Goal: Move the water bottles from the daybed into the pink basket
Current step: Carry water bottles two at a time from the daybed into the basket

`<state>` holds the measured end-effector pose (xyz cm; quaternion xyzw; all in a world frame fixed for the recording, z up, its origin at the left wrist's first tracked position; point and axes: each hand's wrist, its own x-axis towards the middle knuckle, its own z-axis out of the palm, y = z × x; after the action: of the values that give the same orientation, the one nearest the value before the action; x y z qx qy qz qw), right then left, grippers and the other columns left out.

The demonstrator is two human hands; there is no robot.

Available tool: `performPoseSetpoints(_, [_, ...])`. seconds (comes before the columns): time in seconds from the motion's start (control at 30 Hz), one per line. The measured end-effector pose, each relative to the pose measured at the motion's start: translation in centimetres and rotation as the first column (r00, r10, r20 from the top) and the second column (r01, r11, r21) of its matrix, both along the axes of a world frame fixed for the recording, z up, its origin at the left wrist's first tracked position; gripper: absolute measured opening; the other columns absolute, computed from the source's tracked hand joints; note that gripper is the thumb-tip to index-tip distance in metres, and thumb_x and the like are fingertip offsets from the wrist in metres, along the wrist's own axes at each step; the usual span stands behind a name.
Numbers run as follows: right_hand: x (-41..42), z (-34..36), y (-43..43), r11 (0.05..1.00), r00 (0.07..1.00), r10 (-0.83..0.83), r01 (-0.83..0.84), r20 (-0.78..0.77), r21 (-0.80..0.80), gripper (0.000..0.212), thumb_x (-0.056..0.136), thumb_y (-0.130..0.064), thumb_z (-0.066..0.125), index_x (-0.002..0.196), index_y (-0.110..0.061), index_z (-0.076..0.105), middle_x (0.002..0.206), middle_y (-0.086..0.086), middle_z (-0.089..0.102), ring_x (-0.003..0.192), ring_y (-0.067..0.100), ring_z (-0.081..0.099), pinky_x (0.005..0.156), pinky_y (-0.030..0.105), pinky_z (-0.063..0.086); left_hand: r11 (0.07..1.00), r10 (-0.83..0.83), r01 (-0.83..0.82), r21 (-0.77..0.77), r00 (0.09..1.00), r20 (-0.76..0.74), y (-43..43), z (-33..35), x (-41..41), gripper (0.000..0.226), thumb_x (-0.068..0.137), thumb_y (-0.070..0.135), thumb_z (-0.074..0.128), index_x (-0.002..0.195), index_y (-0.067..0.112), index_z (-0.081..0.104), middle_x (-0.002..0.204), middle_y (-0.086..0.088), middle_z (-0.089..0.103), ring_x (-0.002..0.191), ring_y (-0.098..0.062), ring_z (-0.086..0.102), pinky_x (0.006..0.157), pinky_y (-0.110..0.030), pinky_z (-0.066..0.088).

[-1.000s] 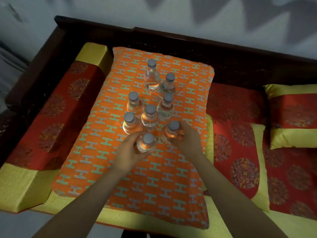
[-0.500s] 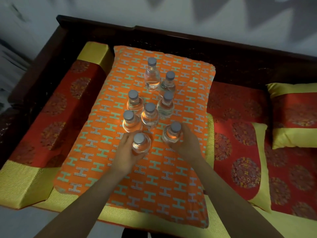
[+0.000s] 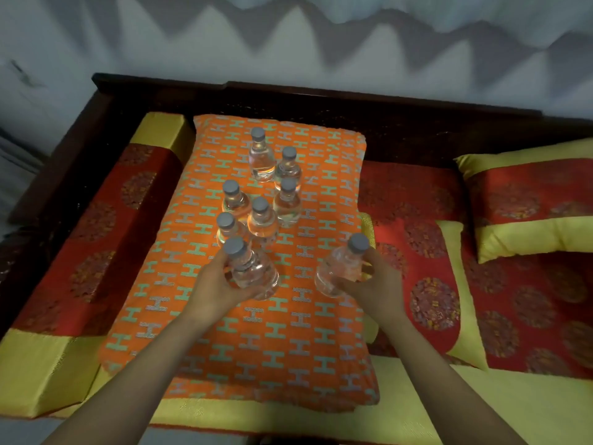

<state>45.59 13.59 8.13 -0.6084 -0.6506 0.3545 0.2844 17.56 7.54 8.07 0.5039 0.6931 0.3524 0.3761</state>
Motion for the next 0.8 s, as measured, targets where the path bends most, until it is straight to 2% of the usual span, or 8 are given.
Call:
performPoseSetpoints(0.07, [1.2, 1.0, -1.2, 0.999, 0.999, -0.036, 0.036, 0.024, 0.006, 0.058, 0.062, -0.042, 0.084, 0.114, -0.031, 0.061, 0.083, -0.024, 0.065, 0.078, -0.001, 0.064, 0.064, 0.023, 0.053, 0.998, -0.038, 0.038, 0.048, 0.999, 0.007, -0.2, 1.2, 0.6, 0.092, 0.041, 0.069, 0.077, 0.121, 0.034, 0.047, 0.105, 0.027, 0.06, 0.097, 0.008, 0.058, 0.078, -0.015, 0.047])
performPoseSetpoints(0.17, [3.1, 2.6, -3.2, 0.993, 0.993, -0.112, 0.111, 0.042, 0.041, 0.054, 0.058, -0.052, 0.079, 0.107, -0.039, 0.061, 0.078, -0.028, 0.064, 0.075, -0.01, 0.061, 0.058, 0.015, 0.049, 0.99, -0.096, 0.096, 0.103, 0.995, -0.004, -0.8, 2.7, 1.4, 0.075, 0.045, 0.074, 0.077, 0.11, 0.049, 0.048, 0.102, 0.03, 0.064, 0.095, 0.008, 0.06, 0.073, -0.015, 0.047])
performPoseSetpoints(0.3, [6.3, 4.7, -7.5, 0.968, 0.968, -0.247, 0.244, 0.05, 0.06, 0.054, 0.054, -0.054, 0.082, 0.102, -0.04, 0.063, 0.077, -0.016, 0.07, 0.069, 0.001, 0.065, 0.06, 0.034, 0.055, 0.968, -0.189, 0.188, 0.169, 0.982, -0.01, -2.1, 4.7, 3.6, 0.06, 0.05, 0.065, 0.081, 0.101, 0.054, 0.052, 0.101, 0.033, 0.063, 0.089, 0.007, 0.062, 0.066, -0.01, 0.05])
performPoseSetpoints(0.43, [11.0, 6.6, -12.4, 0.907, 0.906, -0.421, 0.421, 0.031, 0.024, 0.045, 0.047, -0.058, 0.075, 0.088, -0.043, 0.064, 0.073, -0.013, 0.071, 0.065, 0.002, 0.065, 0.061, 0.037, 0.054, 0.93, -0.316, 0.304, 0.207, 0.948, 0.03, -2.1, 6.0, 7.7, 0.053, 0.049, 0.05, 0.081, 0.096, 0.051, 0.056, 0.097, 0.031, 0.064, 0.087, 0.005, 0.062, 0.07, -0.027, 0.054])
performPoseSetpoints(0.53, [15.9, 8.2, -16.3, 0.846, 0.846, -0.532, 0.533, 0.028, -0.017, 0.037, 0.049, -0.057, 0.071, 0.083, -0.046, 0.064, 0.076, -0.017, 0.07, 0.066, -0.003, 0.063, 0.062, 0.035, 0.053, 0.884, -0.427, 0.406, 0.233, 0.903, 0.046, -1.8, 7.2, 12.9, 0.055, 0.054, 0.031, 0.089, 0.097, 0.046, 0.058, 0.094, 0.021, 0.068, 0.085, -0.001, 0.063, 0.07, -0.032, 0.055])
performPoseSetpoints(0.6, [19.9, 9.2, -19.3, 0.783, 0.783, -0.621, 0.622, 0.043, -0.015, 0.036, 0.051, -0.053, 0.075, 0.083, -0.041, 0.065, 0.078, -0.017, 0.07, 0.074, -0.002, 0.064, 0.069, 0.037, 0.055, 0.829, -0.53, 0.505, 0.238, 0.847, 0.048, -1.6, 8.1, 17.3, 0.057, 0.056, 0.023, 0.091, 0.101, 0.041, 0.059, 0.093, 0.018, 0.069, 0.085, -0.001, 0.063, 0.07, -0.029, 0.054])
performPoseSetpoints(0.7, [25.4, 10.2, -23.9, 0.671, 0.671, -0.738, 0.741, 0.067, -0.035, 0.045, 0.048, -0.053, 0.077, 0.089, -0.04, 0.066, 0.089, -0.013, 0.071, 0.087, 0.005, 0.065, 0.077, 0.039, 0.055, 0.756, -0.64, 0.614, 0.226, 0.766, 0.061, -1.9, 8.9, 24.0, 0.06, 0.05, 0.027, 0.094, 0.099, 0.036, 0.061, 0.091, 0.02, 0.07, 0.081, -0.001, 0.065, 0.07, -0.023, 0.052])
performPoseSetpoints(0.8, [30.8, 10.9, -28.6, 0.56, 0.561, -0.826, 0.828, 0.062, -0.032, 0.04, 0.046, -0.051, 0.075, 0.083, -0.048, 0.063, 0.086, -0.012, 0.07, 0.081, 0.01, 0.066, 0.074, 0.039, 0.056, 0.692, -0.714, 0.688, 0.218, 0.697, 0.069, -3.0, 9.5, 31.0, 0.063, 0.043, 0.038, 0.092, 0.097, 0.043, 0.06, 0.088, 0.018, 0.072, 0.08, -0.003, 0.068, 0.075, -0.03, 0.055])
